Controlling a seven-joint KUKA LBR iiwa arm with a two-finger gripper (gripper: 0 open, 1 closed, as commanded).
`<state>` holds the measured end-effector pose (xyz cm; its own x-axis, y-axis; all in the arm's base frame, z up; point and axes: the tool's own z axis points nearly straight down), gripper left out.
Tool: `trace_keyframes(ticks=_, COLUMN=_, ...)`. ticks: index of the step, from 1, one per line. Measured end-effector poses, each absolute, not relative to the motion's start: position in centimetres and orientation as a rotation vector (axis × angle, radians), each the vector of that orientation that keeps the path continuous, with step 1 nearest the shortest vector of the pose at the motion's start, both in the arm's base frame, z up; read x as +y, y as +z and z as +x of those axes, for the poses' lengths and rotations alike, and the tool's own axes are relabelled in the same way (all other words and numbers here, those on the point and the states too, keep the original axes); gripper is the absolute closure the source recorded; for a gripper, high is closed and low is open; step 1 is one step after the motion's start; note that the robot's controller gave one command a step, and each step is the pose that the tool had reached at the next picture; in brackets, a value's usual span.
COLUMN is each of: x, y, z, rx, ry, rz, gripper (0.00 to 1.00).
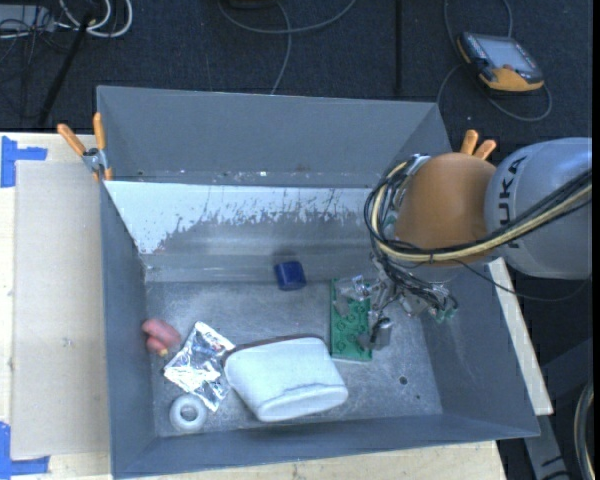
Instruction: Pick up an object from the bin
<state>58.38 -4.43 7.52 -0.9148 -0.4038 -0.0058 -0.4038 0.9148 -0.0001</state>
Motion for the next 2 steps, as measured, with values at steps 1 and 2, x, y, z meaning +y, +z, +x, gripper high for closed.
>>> trace_keyframes(ticks=1, x=-4.6, y=18.7, z=57.4, rx=3.036, ry=-0.003, rz=-0.774, gripper=1.00)
trace_keyframes(ticks=2, x=-6.0, y=26.6, z=57.5, rx=2.921, ry=-0.004, rz=-1.139, gripper=1.00)
